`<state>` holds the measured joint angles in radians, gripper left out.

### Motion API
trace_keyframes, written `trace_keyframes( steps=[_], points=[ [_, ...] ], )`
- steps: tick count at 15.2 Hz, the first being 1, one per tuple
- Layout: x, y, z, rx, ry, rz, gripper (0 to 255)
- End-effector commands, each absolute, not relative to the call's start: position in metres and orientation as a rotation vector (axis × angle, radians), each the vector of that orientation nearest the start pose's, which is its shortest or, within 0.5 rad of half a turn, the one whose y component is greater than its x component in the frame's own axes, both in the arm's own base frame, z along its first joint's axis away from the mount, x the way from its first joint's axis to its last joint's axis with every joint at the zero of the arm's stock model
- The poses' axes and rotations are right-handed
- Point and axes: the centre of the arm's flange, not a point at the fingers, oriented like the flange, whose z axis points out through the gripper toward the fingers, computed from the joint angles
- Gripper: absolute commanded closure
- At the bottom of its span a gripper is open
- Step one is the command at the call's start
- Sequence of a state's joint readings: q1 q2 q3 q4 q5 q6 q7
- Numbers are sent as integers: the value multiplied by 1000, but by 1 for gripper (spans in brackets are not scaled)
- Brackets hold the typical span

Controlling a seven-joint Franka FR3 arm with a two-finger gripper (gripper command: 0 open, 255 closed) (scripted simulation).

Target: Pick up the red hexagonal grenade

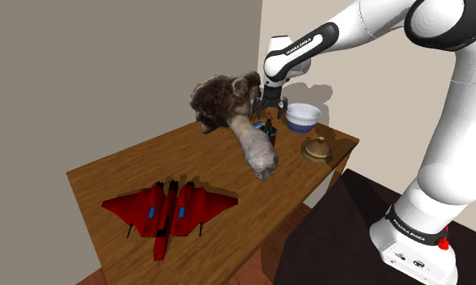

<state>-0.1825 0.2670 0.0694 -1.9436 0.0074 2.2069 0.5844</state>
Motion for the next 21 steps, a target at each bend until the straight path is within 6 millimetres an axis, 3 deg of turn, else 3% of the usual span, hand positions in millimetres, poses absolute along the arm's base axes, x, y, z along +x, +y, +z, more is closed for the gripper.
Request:
trace_keyframes(
  steps=[1, 4, 5, 12, 14, 21],
  points=[
    [604, -70, 330, -2927, 1081, 22, 0],
    [604, -70, 322, -2927, 1081, 22, 0],
    [602, -69, 323, -2926, 1081, 22, 255],
    [604, -61, 333, -2927, 1083, 23, 255],
    [604, -70, 322, -2927, 1081, 22, 255],
    [604, -70, 359, -2927, 1081, 22, 255]
  ],
)
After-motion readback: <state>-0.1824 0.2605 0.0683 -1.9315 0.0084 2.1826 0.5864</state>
